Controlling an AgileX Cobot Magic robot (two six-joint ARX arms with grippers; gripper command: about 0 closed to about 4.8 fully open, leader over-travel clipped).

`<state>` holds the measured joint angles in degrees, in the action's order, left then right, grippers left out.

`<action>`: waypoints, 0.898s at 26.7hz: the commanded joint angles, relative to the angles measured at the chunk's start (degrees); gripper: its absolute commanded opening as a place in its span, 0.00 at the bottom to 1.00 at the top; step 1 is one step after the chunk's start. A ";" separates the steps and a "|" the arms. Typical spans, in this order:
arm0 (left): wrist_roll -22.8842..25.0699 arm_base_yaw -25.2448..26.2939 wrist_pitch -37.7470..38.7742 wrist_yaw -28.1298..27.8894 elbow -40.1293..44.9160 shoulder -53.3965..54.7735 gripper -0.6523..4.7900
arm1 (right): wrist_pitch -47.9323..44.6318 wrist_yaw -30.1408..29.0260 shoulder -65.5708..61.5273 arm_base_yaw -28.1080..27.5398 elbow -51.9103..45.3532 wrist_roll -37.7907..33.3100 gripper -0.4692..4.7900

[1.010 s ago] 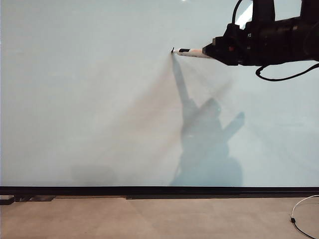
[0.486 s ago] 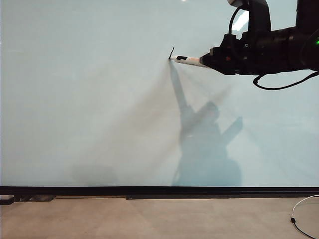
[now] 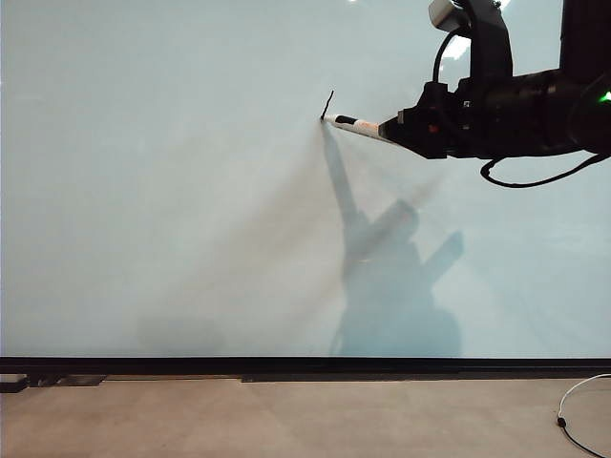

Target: Pick up the pen on the shelf to the right of the whiteboard and draw a triangle.

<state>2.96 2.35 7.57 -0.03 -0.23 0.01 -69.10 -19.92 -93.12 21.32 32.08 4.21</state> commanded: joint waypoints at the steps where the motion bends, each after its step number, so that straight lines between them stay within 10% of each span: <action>1: 0.02 0.00 -0.35 0.24 -0.20 0.00 0.11 | -0.63 0.48 -0.57 0.00 0.31 0.11 0.08; 24: 0.02 0.00 -0.33 0.24 -0.20 0.00 0.11 | -1.38 -0.44 -10.91 2.69 6.71 -1.42 0.08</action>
<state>2.96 2.37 7.57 -0.03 -0.23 0.01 -70.08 -22.11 -103.55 24.01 37.91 3.49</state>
